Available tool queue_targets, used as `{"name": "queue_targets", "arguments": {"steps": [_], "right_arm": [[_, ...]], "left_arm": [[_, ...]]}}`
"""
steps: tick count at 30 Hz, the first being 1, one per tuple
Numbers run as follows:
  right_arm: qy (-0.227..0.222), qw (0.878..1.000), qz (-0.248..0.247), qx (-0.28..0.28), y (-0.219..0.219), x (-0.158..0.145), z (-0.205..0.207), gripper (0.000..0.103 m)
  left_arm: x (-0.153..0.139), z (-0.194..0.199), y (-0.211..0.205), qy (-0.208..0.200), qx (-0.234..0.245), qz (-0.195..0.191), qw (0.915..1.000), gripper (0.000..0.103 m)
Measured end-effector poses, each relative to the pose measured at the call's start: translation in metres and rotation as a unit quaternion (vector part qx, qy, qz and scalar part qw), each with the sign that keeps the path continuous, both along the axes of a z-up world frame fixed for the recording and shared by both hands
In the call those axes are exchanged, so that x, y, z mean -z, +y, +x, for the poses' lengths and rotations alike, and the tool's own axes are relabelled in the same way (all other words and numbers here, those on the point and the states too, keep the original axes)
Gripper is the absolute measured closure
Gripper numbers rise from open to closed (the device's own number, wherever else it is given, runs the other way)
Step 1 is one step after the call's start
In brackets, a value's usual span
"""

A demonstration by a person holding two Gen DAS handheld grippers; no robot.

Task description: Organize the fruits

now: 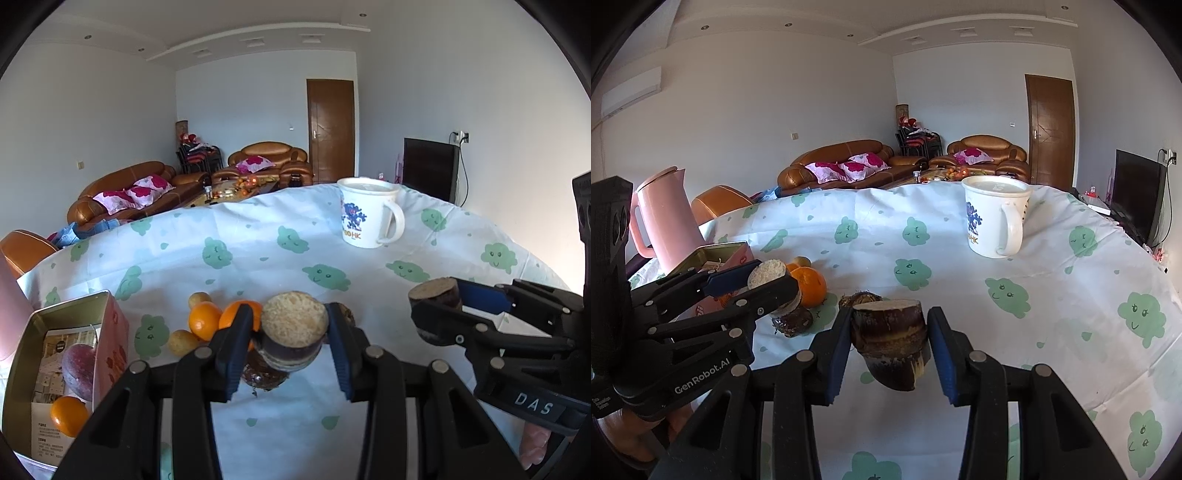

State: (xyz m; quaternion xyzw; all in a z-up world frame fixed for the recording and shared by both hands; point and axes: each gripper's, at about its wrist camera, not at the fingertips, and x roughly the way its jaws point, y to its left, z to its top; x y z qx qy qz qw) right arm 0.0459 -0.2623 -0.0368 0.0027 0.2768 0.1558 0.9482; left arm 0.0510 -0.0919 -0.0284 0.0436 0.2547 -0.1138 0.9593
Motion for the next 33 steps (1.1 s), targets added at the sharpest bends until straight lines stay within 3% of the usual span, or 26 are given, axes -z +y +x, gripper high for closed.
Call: {"name": "queue_targets", "arguments": {"steps": [33], "right_arm": [[-0.068,0.997,-0.02,-0.001,0.009,-0.01,-0.024,0.06]], "left_arm": [[0.0,-0.016,0.012,0.003,-0.007,-0.03,0.9995,0.061]]}}
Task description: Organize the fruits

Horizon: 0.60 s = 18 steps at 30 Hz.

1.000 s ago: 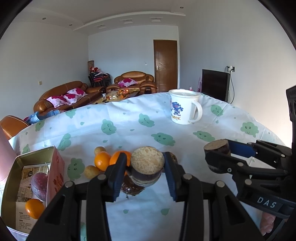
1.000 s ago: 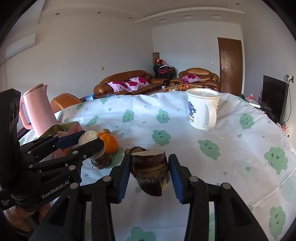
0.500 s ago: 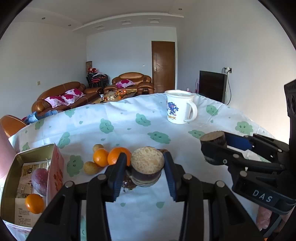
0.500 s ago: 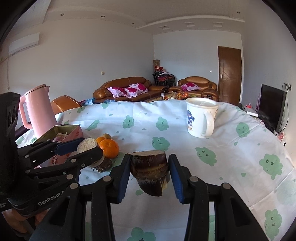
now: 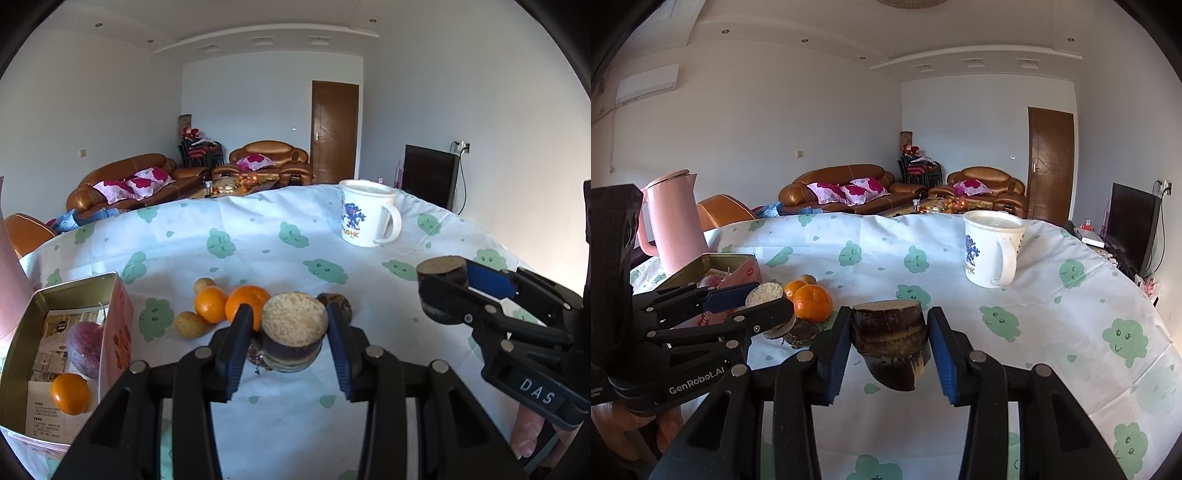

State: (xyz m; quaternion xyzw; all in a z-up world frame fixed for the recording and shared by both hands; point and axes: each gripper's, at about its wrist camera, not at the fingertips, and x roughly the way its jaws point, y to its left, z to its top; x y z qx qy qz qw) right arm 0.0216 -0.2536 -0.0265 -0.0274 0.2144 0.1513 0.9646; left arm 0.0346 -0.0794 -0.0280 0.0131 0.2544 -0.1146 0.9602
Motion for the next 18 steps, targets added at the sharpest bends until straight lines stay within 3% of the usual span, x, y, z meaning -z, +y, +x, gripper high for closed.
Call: {"name": "queue_targets", "arguments": {"steps": [18], "right_arm": [[-0.043,0.999,0.006,-0.008,-0.001,-0.007,-0.015,0.06]], "left_arm": [[-0.004,-0.015,0.005,-0.033,-0.015,0.006,0.9993,0.061]]}}
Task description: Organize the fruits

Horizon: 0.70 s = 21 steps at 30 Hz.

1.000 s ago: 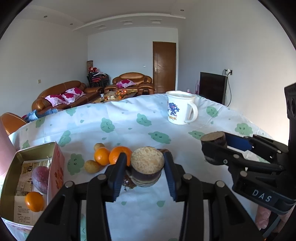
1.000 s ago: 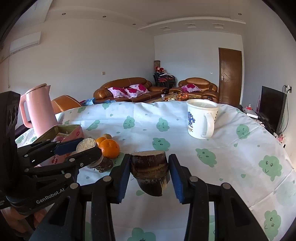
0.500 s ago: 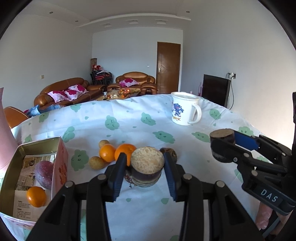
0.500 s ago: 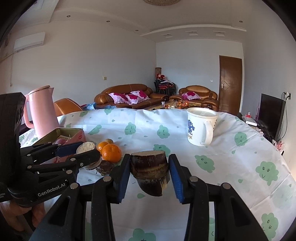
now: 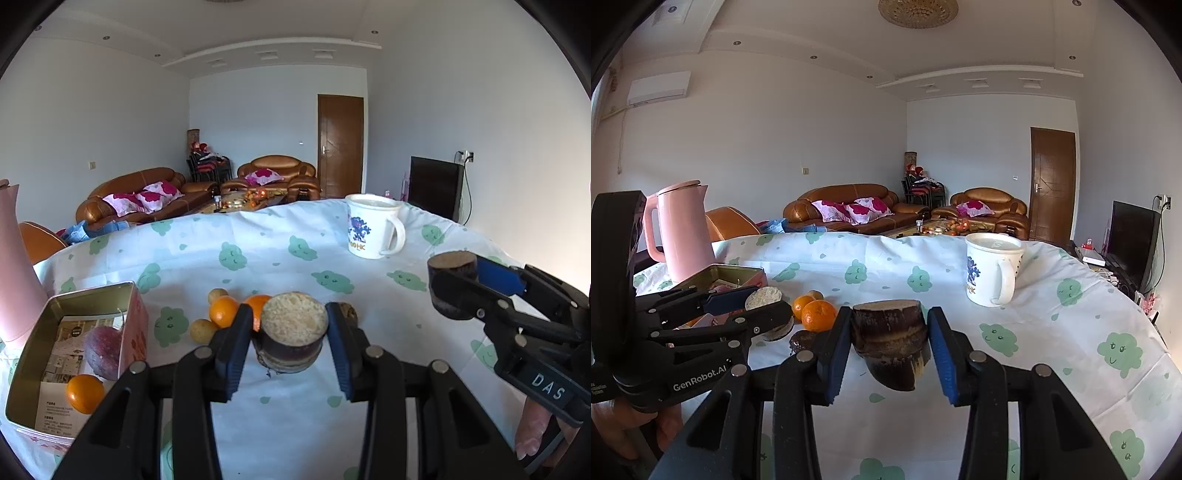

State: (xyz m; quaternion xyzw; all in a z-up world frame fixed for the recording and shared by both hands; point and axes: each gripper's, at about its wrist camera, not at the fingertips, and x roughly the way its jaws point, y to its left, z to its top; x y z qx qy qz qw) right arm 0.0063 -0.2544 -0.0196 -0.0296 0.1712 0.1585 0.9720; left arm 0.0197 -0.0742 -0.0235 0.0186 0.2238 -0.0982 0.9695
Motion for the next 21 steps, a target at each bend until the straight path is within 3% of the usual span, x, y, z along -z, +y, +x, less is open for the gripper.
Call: {"name": "queue_targets", "arguments": {"steps": [6,21], "right_arm": [[-0.014,1.0,0.0,-0.005,0.002,-0.002,-0.005,0.06],[0.015,1.0,0.002,-0.021,0.007,0.002,0.01,0.06]], "left_arm": [[-0.002,-0.004,0.001,-0.009,-0.003,0.002,1.0,0.061],[-0.002,-0.004,0.007,0.001,-0.024,0.01,0.9996,0.061]]}}
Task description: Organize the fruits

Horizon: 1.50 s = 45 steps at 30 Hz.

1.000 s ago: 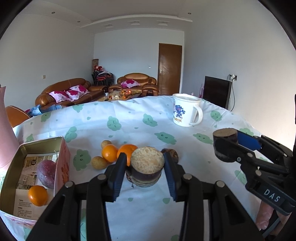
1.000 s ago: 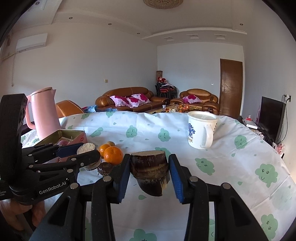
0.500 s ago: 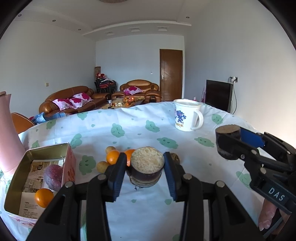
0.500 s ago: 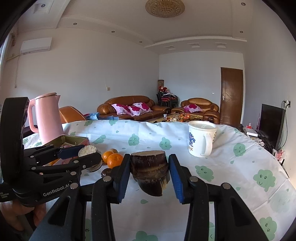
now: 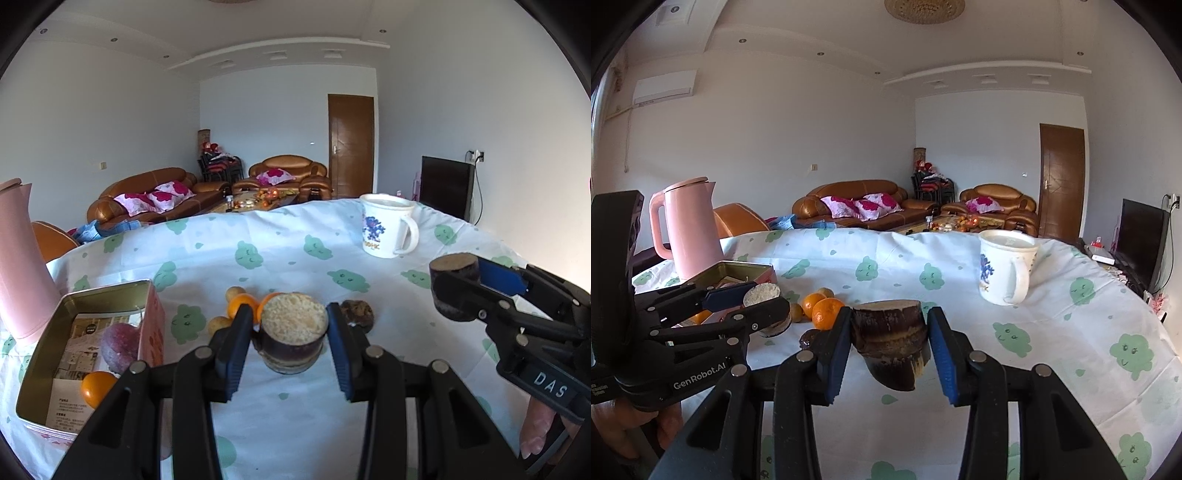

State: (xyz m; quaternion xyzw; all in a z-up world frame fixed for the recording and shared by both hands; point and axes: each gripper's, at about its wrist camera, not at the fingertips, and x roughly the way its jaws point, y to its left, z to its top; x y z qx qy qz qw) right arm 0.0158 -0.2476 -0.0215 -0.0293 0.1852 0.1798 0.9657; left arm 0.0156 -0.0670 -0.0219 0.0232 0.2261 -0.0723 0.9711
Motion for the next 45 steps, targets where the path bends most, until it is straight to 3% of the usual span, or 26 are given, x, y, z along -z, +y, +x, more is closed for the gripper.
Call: {"name": "queue_targets", "arguments": {"steps": [15,45], "right_arm": [[0.04,0.998,0.005,-0.058,0.035,-0.009,0.02,0.06],[0.027,0.984,-0.029,-0.175,0.15,-0.061,0.032,0.06]], "left_arm": [[-0.02,0.001,0.046,-0.004,-0.056,0.004,0.9984,0.061],[-0.018,0.001,0.148,0.034,-0.163,0.004,0.986,0.061]]}}
